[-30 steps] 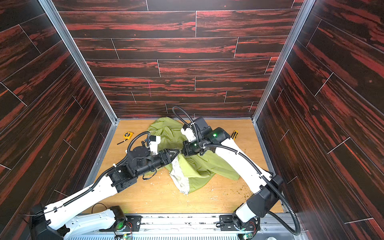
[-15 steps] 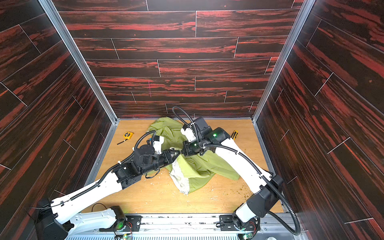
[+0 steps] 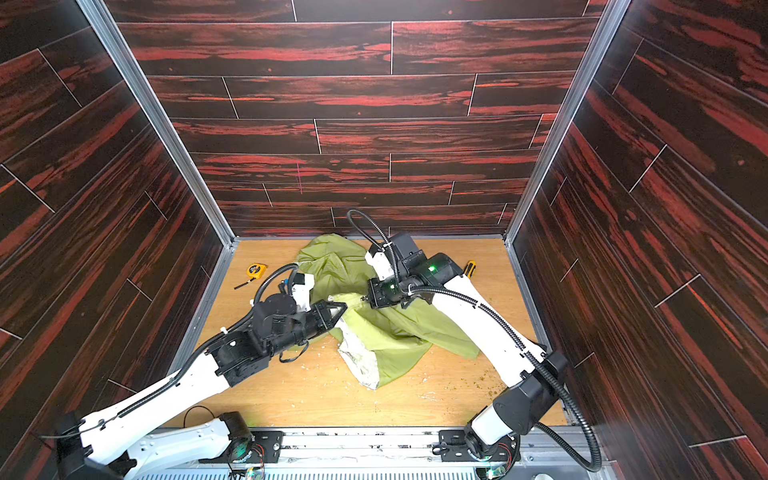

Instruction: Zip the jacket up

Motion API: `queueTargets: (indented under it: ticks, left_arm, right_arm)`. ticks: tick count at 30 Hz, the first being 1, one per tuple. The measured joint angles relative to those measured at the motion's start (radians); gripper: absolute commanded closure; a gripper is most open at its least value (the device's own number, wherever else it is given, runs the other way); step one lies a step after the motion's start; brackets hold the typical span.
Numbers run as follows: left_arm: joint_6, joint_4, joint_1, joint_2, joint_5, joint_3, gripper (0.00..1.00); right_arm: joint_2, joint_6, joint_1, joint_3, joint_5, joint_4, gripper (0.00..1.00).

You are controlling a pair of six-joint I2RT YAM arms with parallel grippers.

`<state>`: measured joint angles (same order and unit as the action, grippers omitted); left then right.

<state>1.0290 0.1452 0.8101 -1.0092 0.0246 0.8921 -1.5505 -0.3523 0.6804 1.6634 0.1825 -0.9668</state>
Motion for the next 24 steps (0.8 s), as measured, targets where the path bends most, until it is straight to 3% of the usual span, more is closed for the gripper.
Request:
queueTargets:
  ticks: [9,14,20,24]
  left_arm:
    - [0.003,0.116,0.000,0.101,0.110,-0.026,1.00]
    - [-0.035,0.179,-0.032,0.072,0.198,0.030,1.00]
    - [-0.194,0.228,-0.137,-0.194,0.215,0.382,1.00]
    - [-0.329,0.278,-0.191,-0.449,0.196,0.777,1.00]
  right_arm:
    - [-0.010,-0.019,-0.050,0.050,-0.011,-0.004,1.00]
    - [-0.071,-0.037,-0.114,0.154,0.011,0.007,1.00]
    - [-0.203,-0.048,-0.225,0.406,0.063,0.019,1.00]
    - [-0.338,-0.064,-0.328,0.743,0.115,-0.012,1.00]
